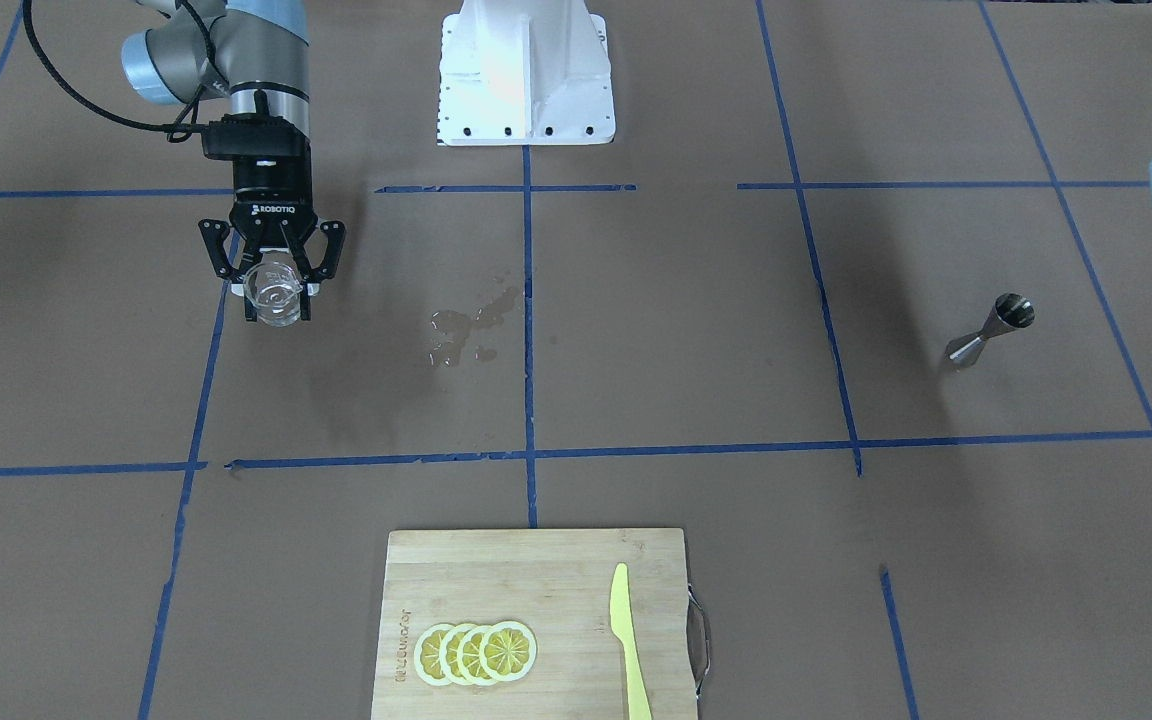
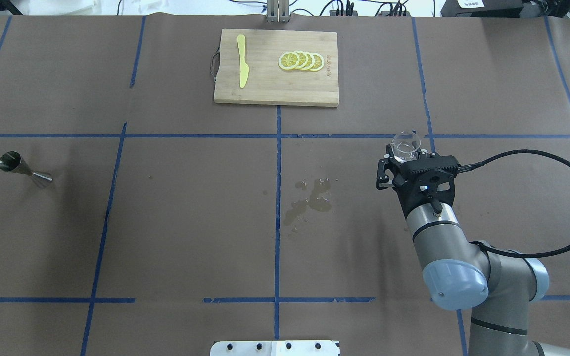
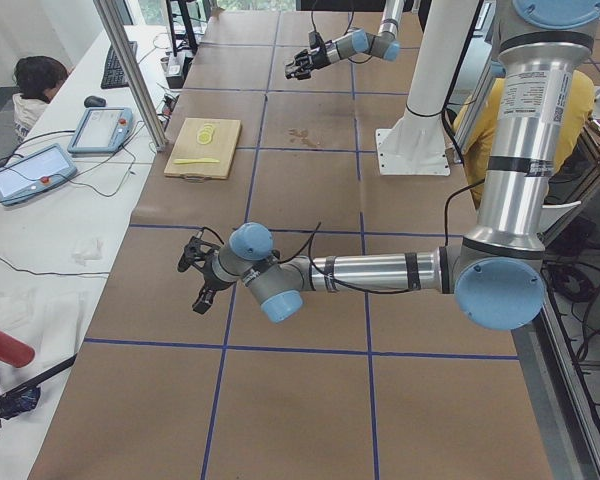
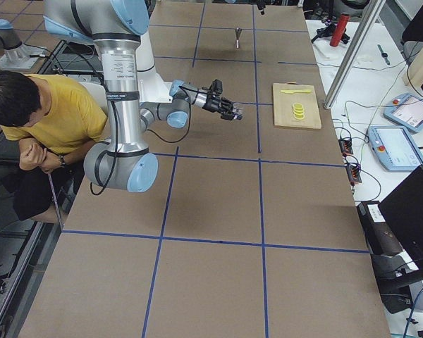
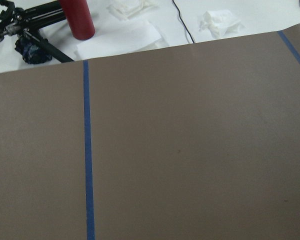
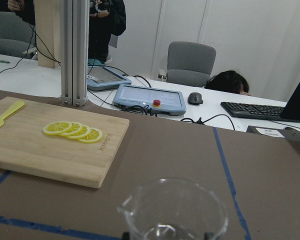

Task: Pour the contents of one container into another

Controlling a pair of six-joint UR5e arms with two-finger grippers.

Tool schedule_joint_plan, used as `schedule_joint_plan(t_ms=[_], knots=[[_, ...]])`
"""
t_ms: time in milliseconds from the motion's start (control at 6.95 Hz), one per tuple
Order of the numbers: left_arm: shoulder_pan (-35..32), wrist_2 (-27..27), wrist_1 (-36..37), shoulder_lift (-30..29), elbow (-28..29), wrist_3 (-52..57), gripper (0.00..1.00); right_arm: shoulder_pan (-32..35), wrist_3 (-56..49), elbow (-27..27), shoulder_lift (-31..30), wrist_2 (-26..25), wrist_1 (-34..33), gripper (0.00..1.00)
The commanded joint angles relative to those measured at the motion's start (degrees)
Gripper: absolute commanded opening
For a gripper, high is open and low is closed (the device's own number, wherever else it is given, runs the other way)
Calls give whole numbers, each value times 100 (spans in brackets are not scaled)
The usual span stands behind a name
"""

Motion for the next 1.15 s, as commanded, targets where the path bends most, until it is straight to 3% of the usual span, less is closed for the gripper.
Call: schedule_joint_plan(t_ms=[0, 288, 575, 1007], knots=[[-111, -592, 418, 25, -197, 14, 100, -60, -3, -1037, 64, -3, 1416, 0], [-111, -586, 445, 17, -346, -4, 100, -104, 13, -1655, 56, -56, 2003, 0], [-103, -568, 453, -45, -347, -74, 100, -121, 83, -1894, -32, -126, 2624, 0], [-103, -577, 445, -45, -356, -91, 100, -122, 5, -2150, -32, -258, 2786, 0]])
